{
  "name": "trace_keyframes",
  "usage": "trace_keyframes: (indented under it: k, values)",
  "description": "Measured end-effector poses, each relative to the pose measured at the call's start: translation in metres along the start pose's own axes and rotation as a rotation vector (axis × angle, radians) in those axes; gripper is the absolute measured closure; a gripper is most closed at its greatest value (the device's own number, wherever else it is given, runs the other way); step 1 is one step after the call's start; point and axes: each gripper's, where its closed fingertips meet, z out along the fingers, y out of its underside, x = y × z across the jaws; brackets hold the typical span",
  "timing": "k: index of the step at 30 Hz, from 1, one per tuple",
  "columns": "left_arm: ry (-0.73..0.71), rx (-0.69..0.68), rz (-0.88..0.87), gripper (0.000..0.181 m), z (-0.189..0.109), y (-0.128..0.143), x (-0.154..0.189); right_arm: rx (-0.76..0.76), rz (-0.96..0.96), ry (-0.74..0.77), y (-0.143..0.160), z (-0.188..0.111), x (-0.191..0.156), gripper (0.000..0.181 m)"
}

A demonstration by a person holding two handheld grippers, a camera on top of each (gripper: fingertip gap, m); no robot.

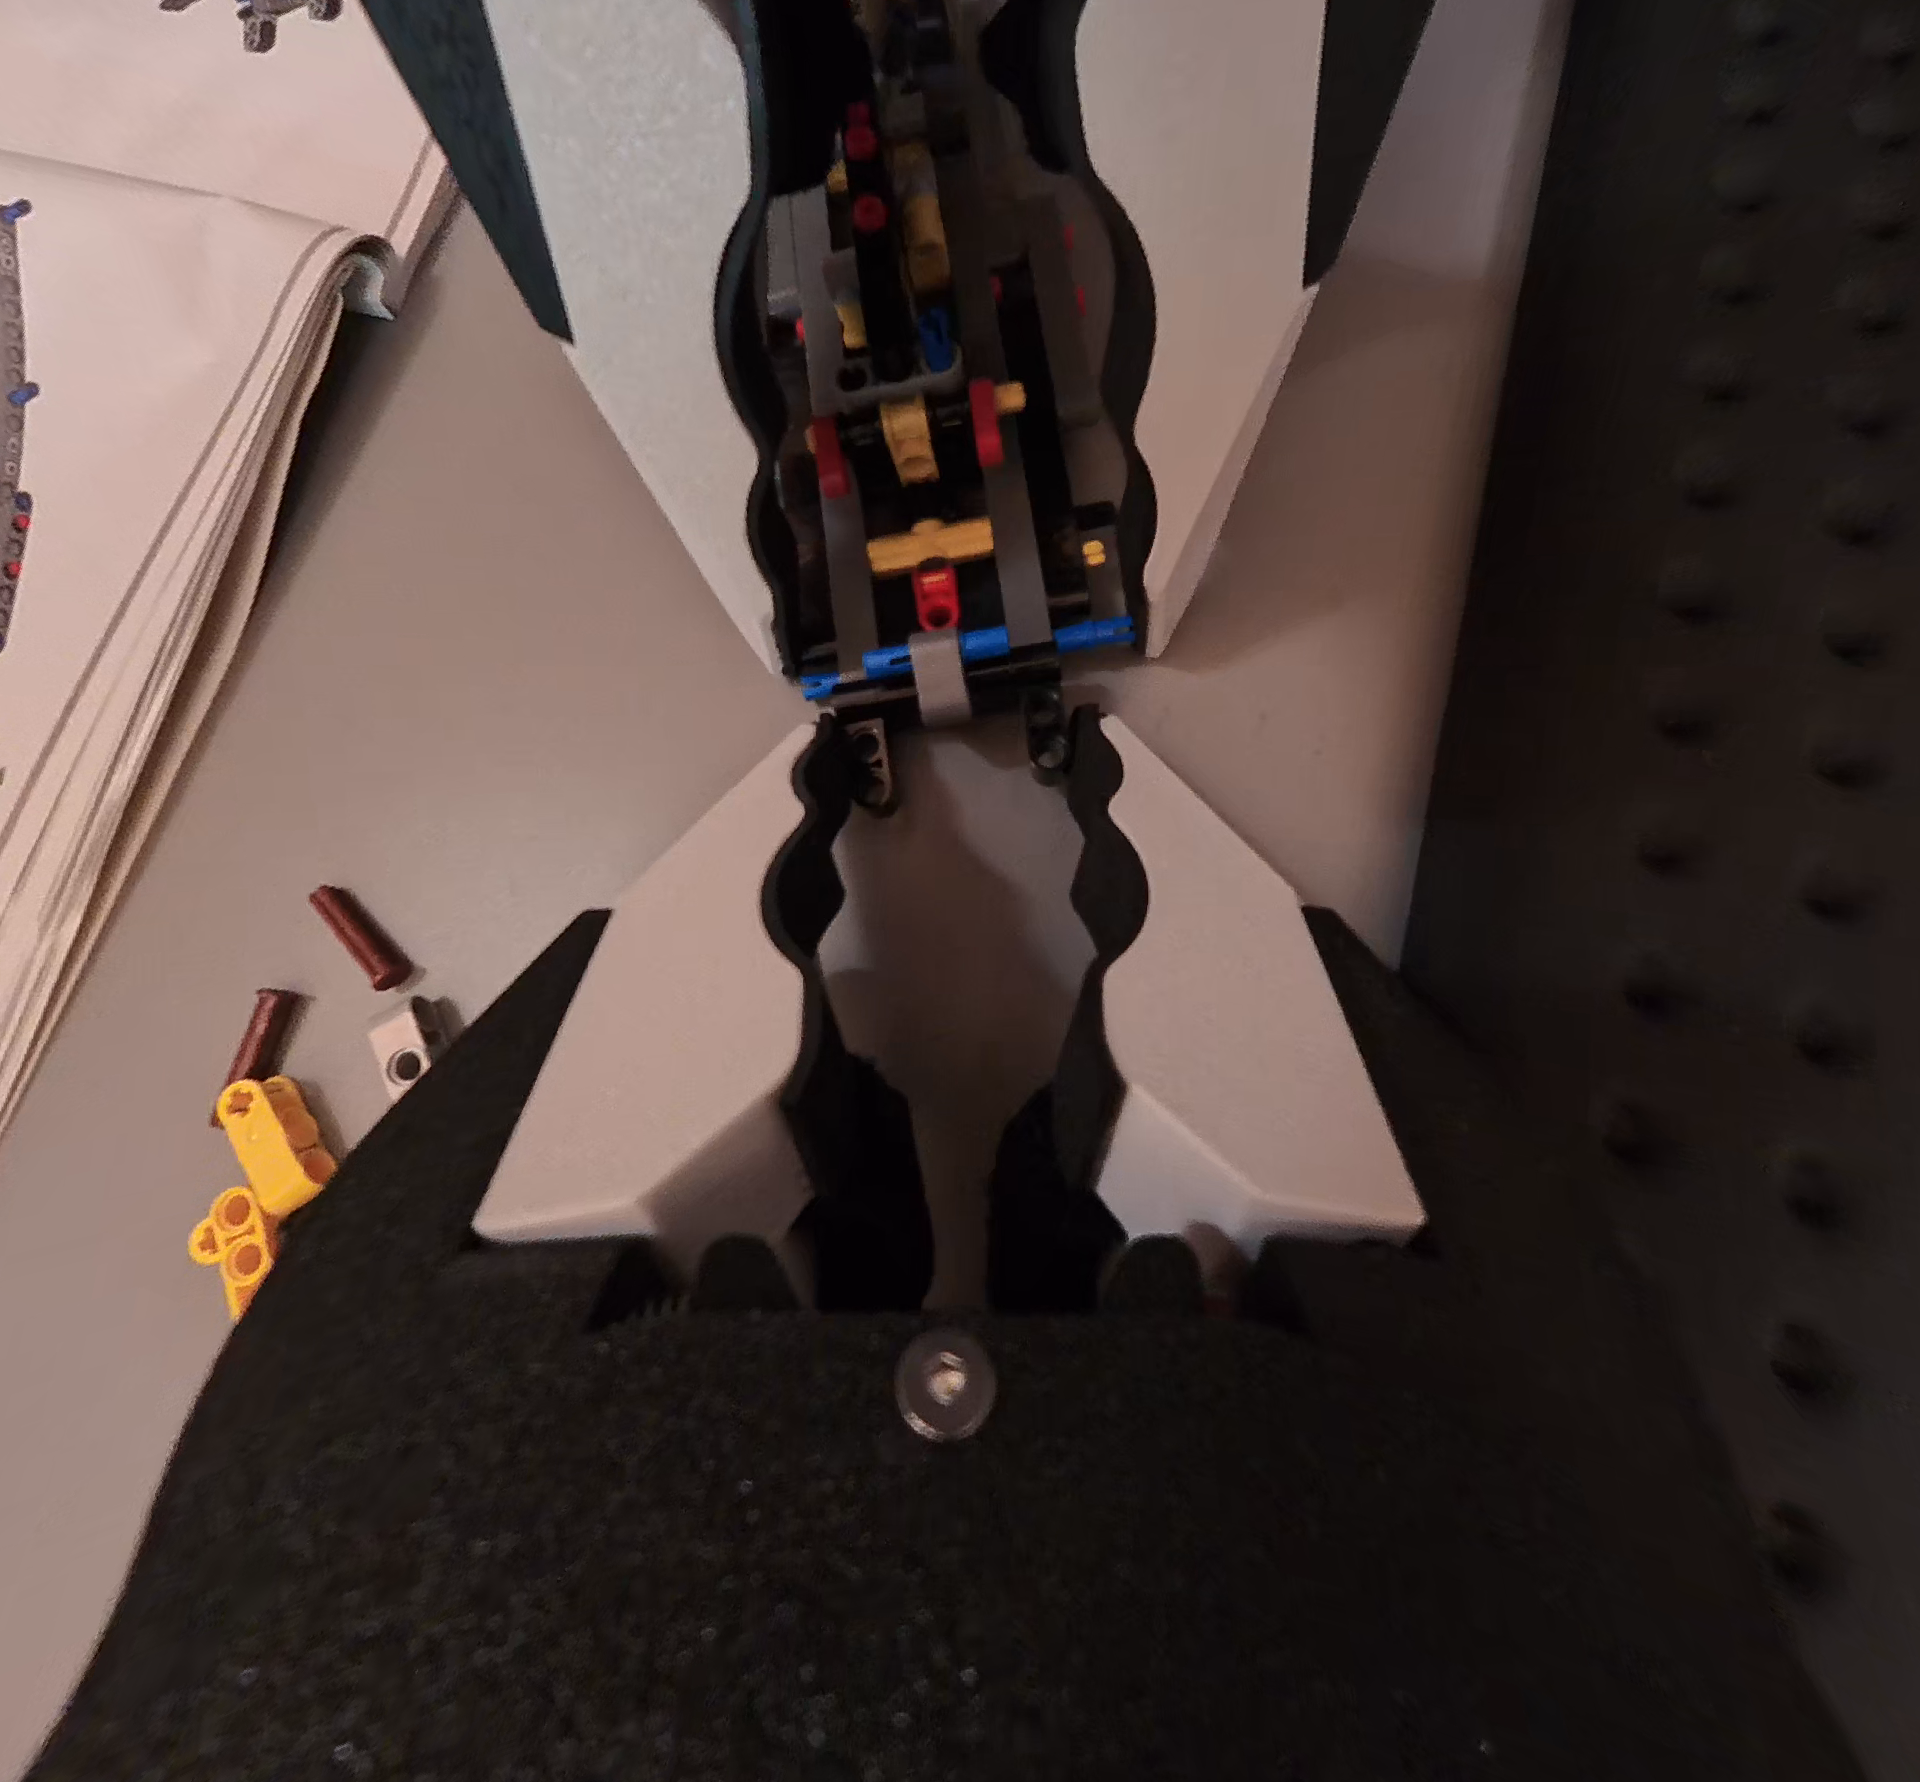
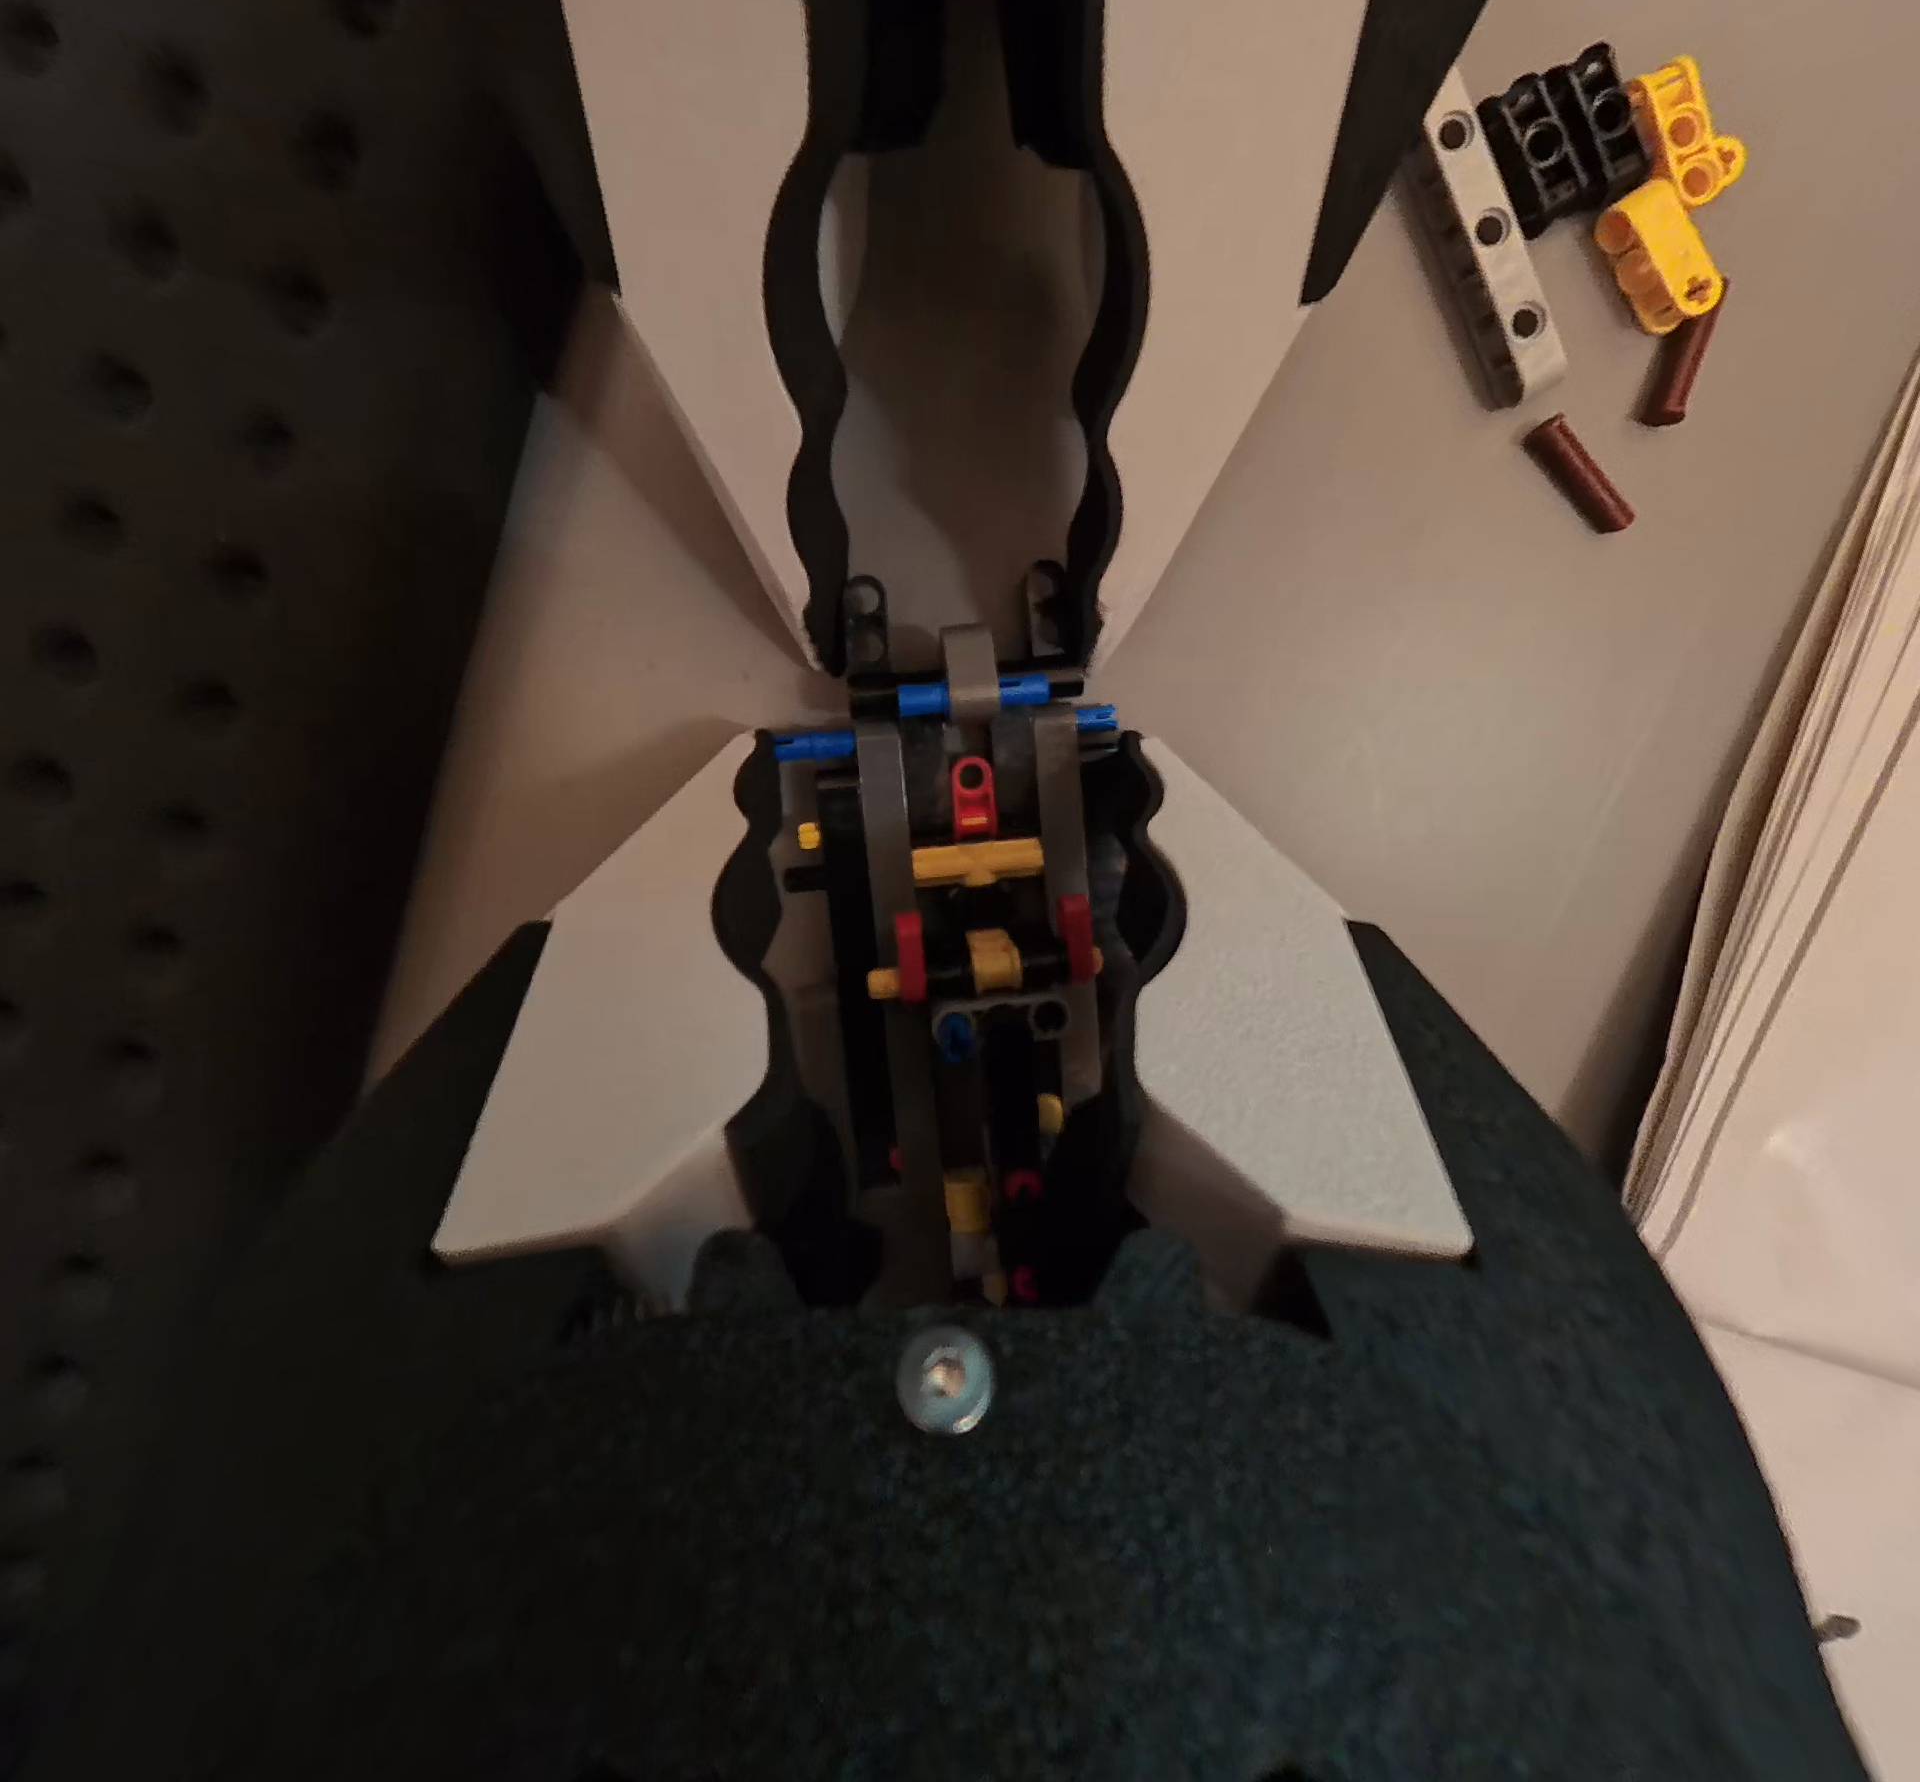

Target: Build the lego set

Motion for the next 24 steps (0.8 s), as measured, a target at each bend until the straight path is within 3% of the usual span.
trace_keyframes:
  k: [7, 14, 24]
  values:
    - [0.005, 0.002, -0.005, 0.14, 0.0, 0.0, 0.0, 0.037, 0.063, -0.007, 0.0, -0.002, 0.0, 0.116]
    - [0.02, 0.0, -0.024, 0.14, 0.0, 0.0, 0.0, 0.156, 0.076, 0.035, -0.016, -0.025, -0.003, 0.129]
    - [0.047, -0.002, -0.052, 0.139, 0.0, 0.0, 0.0, 0.035, -0.004, 0.077, -0.008, -0.01, -0.013, 0.144]
